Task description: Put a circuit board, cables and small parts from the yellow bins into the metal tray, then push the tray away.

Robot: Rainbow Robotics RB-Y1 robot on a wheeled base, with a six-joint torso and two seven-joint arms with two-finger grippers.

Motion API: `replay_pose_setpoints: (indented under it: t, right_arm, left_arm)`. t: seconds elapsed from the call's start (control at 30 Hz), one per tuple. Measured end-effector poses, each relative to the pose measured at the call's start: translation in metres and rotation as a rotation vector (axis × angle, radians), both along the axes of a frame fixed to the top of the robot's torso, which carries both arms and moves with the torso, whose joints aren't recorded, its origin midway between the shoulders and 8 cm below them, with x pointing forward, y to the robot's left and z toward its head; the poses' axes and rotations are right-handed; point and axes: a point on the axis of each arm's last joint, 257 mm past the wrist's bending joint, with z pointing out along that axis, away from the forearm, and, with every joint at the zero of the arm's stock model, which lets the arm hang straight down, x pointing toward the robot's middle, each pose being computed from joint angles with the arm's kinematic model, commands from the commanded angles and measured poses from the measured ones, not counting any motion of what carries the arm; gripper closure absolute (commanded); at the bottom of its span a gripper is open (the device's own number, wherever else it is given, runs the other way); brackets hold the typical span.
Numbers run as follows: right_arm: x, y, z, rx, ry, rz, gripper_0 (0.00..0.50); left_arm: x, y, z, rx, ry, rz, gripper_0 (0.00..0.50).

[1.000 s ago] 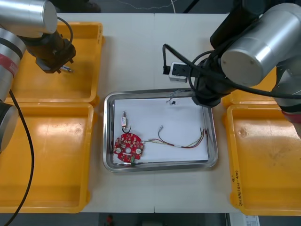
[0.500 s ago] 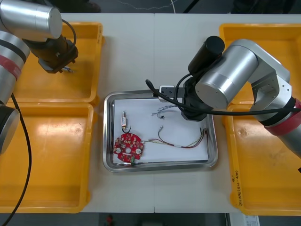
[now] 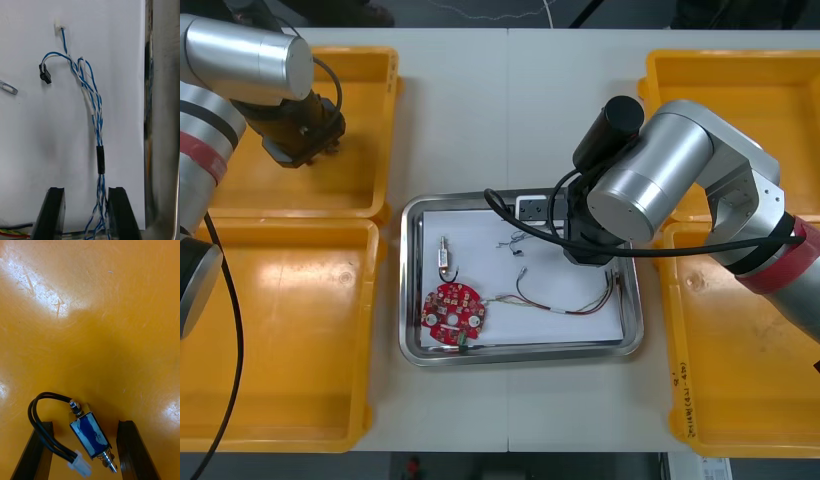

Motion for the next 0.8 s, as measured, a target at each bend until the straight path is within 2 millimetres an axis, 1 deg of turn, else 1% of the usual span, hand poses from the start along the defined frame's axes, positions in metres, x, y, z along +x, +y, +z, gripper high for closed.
replay_pose_setpoints:
  t: [0.03,0.6,0.73,0.8]
  right_arm:
    - [0.0,0.0,0.0,0.0,0.0,0.0,0.0]
    - [-0.002,0.001,0.002,-0.007,-0.003,0.006,0.0]
    - [-0.001,-0.001,0.008,-0.028,-0.028,0.008,0.0]
    - [-0.004,-0.003,0.015,-0.059,-0.043,0.011,0.0]
  left_arm:
    - [0.0,0.0,0.0,0.0,0.0,0.0,0.5]
    - [0.0,0.001,-0.001,0.002,0.001,0.001,0.5]
    - [0.0,0.001,-0.001,0.002,0.001,0.001,0.5]
    - [0.0,0.001,-0.001,0.002,0.001,0.001,0.5]
